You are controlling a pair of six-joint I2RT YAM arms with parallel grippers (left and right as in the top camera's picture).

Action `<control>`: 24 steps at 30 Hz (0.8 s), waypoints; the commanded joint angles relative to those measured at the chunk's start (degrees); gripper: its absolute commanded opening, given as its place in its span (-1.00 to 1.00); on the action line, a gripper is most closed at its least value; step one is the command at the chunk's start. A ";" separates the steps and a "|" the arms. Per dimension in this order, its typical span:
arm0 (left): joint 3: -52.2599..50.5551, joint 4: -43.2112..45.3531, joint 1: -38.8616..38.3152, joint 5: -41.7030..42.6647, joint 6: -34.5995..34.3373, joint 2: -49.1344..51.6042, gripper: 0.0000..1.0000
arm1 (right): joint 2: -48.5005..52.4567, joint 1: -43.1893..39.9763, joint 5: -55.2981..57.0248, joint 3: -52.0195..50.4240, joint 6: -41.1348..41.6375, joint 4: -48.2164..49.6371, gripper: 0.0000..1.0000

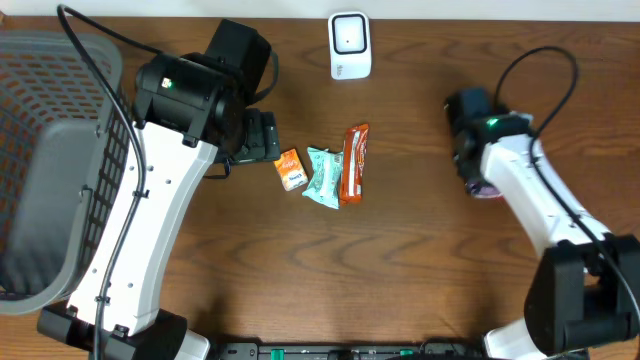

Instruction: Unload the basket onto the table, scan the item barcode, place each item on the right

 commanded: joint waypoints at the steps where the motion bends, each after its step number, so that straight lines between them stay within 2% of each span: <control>1: 0.48 -2.84 0.15 -0.09 -0.24 0.00 0.96 | 2.08 2.89 4.09 -5.07 3.65 2.54 -0.73; 7: 0.48 -2.84 0.15 -0.09 -0.24 0.00 0.96 | 2.45 8.50 -3.74 -6.99 2.58 7.23 -0.59; 10: 0.48 -2.84 0.15 -0.09 -0.24 0.00 0.96 | 2.45 11.50 -7.65 -6.88 1.27 10.12 -0.41; 11: 0.48 -2.84 0.15 -0.09 -0.24 0.00 0.96 | 2.45 12.52 -9.03 -6.88 0.44 11.28 -0.30; 13: 0.48 -2.84 0.15 -0.09 -0.24 0.00 0.96 | 2.43 14.10 -11.28 -6.64 -0.90 13.05 0.20; 15: 0.48 -2.84 0.15 -0.09 -0.24 0.00 0.96 | 2.43 15.19 -13.68 -5.81 -2.32 13.86 0.38; 21: 0.48 -2.84 0.15 -0.09 -0.24 0.00 0.95 | 0.20 14.38 -18.91 4.22 -3.61 7.17 0.40; 24: 0.48 -2.84 0.15 -0.09 -0.24 0.00 0.96 | -0.98 10.95 -24.46 12.24 -11.26 3.04 0.42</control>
